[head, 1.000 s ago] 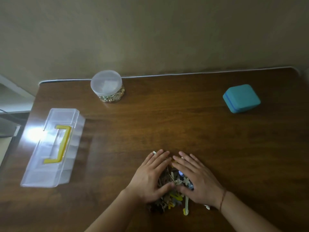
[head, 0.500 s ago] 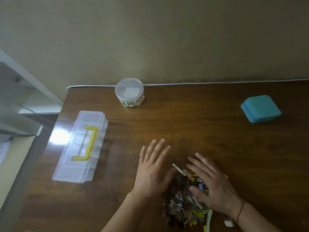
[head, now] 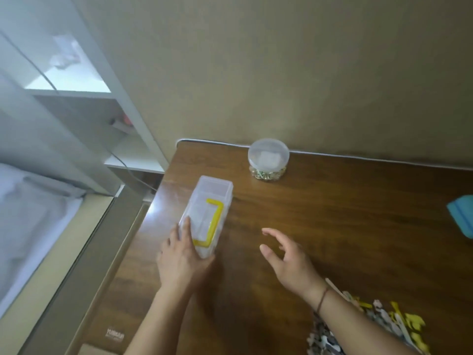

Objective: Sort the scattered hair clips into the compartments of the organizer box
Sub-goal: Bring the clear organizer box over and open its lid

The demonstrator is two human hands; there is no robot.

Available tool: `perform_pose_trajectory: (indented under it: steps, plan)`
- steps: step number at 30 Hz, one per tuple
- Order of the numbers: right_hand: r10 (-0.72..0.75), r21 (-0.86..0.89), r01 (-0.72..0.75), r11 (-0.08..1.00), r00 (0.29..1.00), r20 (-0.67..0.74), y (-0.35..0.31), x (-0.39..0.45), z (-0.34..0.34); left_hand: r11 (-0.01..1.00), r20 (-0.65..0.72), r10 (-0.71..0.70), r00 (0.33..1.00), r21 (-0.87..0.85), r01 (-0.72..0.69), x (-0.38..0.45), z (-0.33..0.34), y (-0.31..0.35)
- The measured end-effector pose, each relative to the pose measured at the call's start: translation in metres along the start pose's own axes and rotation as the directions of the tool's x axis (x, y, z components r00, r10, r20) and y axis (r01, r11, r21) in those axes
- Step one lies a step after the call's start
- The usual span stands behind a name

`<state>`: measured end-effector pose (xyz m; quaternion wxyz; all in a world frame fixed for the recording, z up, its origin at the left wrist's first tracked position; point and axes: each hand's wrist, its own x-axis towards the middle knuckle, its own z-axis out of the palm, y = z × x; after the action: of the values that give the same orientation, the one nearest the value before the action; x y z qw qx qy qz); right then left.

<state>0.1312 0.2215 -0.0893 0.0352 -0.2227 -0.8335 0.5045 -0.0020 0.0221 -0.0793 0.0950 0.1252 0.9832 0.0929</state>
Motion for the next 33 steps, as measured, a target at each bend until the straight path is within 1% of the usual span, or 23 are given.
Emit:
perform_pose_trajectory:
  steps: [2,4,6,8,10,11,13,16,18,19,20,21,22,23,24,25,26,27,28,29,30,32,33]
  plan:
    - [0.104,0.095,-0.101,0.99,0.994,-0.021,0.004,0.005,0.002,0.997,0.003,0.081,0.997,0.014,-0.081,-0.006,0.004,0.005]
    - [0.205,0.171,-0.191,0.967,0.977,-0.068,0.014,0.006,-0.004,0.974,-0.004,0.224,0.975,0.019,-0.224,-0.013,0.012,0.017]
    - [0.287,0.236,-0.252,0.938,0.949,-0.128,0.028,0.001,-0.02,0.927,0.016,0.374,0.927,0.021,-0.374,-0.021,0.018,0.037]
    - [0.376,0.349,-0.305,0.886,0.913,-0.156,0.042,-0.009,-0.042,0.863,0.045,0.503,0.863,0.016,-0.504,-0.026,0.027,0.064]
    - [0.462,0.472,-0.346,0.811,0.873,-0.155,0.055,-0.025,-0.067,0.81,0.081,0.585,0.807,-0.002,-0.587,-0.031,0.035,0.097]
    - [0.483,0.503,-0.352,0.789,0.861,-0.156,0.06,-0.032,-0.078,0.799,0.096,0.6,0.794,-0.021,-0.601,-0.033,0.04,0.115]
    - [0.5,0.538,-0.345,0.77,0.849,-0.171,0.066,-0.046,-0.098,0.806,0.126,0.591,0.797,-0.077,-0.586,-0.038,0.045,0.153]
    - [0.483,0.557,-0.318,0.767,0.858,-0.175,0.069,-0.058,-0.112,0.861,0.146,0.501,0.853,-0.18,-0.475,-0.041,0.048,0.207]
    - [0.438,0.477,-0.316,0.82,0.883,-0.168,0.065,-0.056,-0.119,0.897,0.183,0.402,0.897,-0.272,-0.347,-0.041,0.047,0.236]
    - [0.402,0.426,-0.305,0.852,0.902,-0.159,0.062,-0.052,-0.124,0.9,0.232,0.349,0.908,-0.354,-0.255,-0.039,0.046,0.248]
    - [0.369,0.383,-0.289,0.877,0.917,-0.151,0.058,-0.047,-0.129,0.878,0.299,0.306,0.904,-0.455,-0.147,-0.037,0.046,0.257]
    - [0.344,0.354,-0.275,0.894,0.927,-0.149,0.055,-0.039,-0.135,0.83,0.368,0.279,0.887,-0.557,-0.03,-0.034,0.046,0.264]
    - [0.338,0.286,-0.287,0.914,0.93,-0.148,0.054,-0.031,-0.141,0.769,0.42,0.266,0.868,-0.635,0.072,-0.032,0.048,0.269]
    - [0.341,0.135,-0.321,0.937,0.925,-0.165,0.053,-0.021,-0.148,0.712,0.457,0.265,0.849,-0.686,0.147,-0.033,0.049,0.272]
    - [0.358,-0.108,-0.382,0.918,0.914,-0.191,0.053,-0.012,-0.155,0.666,0.482,0.284,0.829,-0.721,0.191,-0.036,0.051,0.272]
    - [0.36,-0.345,-0.419,0.84,0.906,-0.224,0.054,-0.005,-0.162,0.629,0.509,0.316,0.8,-0.744,0.226,-0.041,0.054,0.271]
    - [0.337,-0.519,-0.409,0.75,0.913,-0.232,0.054,-0.001,-0.169,0.59,0.537,0.352,0.767,-0.764,0.263,-0.045,0.059,0.268]
    - [0.308,-0.627,-0.364,0.688,0.93,-0.202,0.055,0.002,-0.174,0.552,0.561,0.377,0.737,-0.775,0.307,-0.049,0.064,0.263]
    - [0.271,-0.697,-0.294,0.654,0.951,-0.147,0.056,0.002,-0.18,0.529,0.575,0.382,0.724,-0.778,0.339,-0.051,0.067,0.257]
    - [0.237,-0.752,-0.217,0.623,0.968,-0.083,0.059,0.001,-0.185,0.531,0.567,0.357,0.742,-0.777,0.338,-0.051,0.069,0.249]
    - [0.209,-0.79,-0.144,0.595,0.978,-0.021,0.063,-0.001,-0.19,0.572,0.523,0.304,0.796,-0.768,0.287,-0.047,0.072,0.241]
    - [0.164,-0.824,-0.033,0.566,0.984,0.073,0.072,-0.008,-0.203,0.677,0.369,0.179,0.912,-0.719,0.158,-0.035,0.079,0.222]
    - [0.142,-0.835,0.016,0.55,0.983,0.112,0.076,-0.012,-0.21,0.701,0.298,0.154,0.942,-0.705,0.109,-0.03,0.081,0.214]
